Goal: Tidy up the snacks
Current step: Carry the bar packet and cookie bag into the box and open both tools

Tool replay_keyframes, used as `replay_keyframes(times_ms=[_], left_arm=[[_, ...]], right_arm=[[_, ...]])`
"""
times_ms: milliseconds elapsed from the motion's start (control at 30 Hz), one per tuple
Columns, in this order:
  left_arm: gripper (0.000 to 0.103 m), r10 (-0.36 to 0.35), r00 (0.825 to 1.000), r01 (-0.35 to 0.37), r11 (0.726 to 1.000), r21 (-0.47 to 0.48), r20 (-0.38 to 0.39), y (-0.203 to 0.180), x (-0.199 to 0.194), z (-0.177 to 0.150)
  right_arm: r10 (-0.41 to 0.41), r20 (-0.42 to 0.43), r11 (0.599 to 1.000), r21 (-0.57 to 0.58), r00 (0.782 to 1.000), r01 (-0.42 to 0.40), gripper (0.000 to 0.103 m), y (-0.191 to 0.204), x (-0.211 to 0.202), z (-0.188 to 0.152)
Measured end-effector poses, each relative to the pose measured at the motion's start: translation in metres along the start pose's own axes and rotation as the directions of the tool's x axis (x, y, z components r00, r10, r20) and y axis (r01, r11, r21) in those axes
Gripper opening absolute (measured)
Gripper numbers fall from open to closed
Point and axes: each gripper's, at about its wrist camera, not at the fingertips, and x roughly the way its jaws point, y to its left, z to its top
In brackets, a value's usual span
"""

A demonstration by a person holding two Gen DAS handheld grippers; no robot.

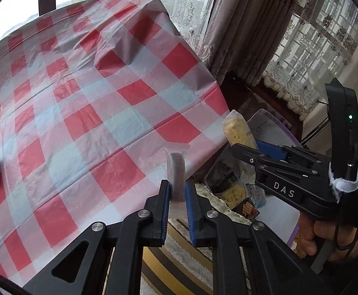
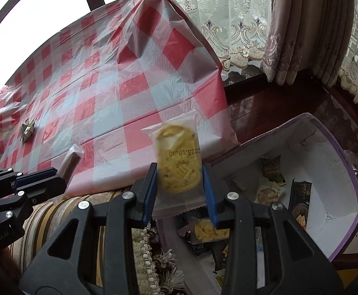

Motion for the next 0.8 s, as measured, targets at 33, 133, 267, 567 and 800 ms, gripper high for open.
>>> replay_keyframes(times_ms=[33,133,267,567,800], left_arm=[[0.014,-0.005,1.0,0.005,1.0,0.007,-0.005,-0.005,0.002,0.001],[0.014,-0.031,0.999,0.032,0.999,0.021,-0.026,-0.017,0.01,0.004],[0.014,-0.061,0.997,0.063,0.997,0.037,-0.054,-0.034,0.019,0.006],[0.014,-0.107,0.99,0.114,0.991,0.075,-0.097,-0.064,0.034,0.009],[0.027,-0.142,0.983,0.148,0.988,0.043,-0.117,-0.063,0.039,0.01]], right_arm=[[-0.005,-0.003,1.0,0.01,1.0,0.005,0.039,-0.006,0.001,-0.001],[-0.023,-0.009,0.999,0.04,1.0,0.024,0.039,-0.024,0.001,-0.006],[-0.043,-0.014,0.997,0.07,0.999,0.043,0.039,-0.043,0.0,-0.01],[-0.087,-0.001,0.99,0.111,0.996,0.087,0.04,-0.067,-0.008,-0.011],[-0.115,0.012,0.988,0.107,0.993,0.113,0.059,-0.067,-0.016,-0.007]])
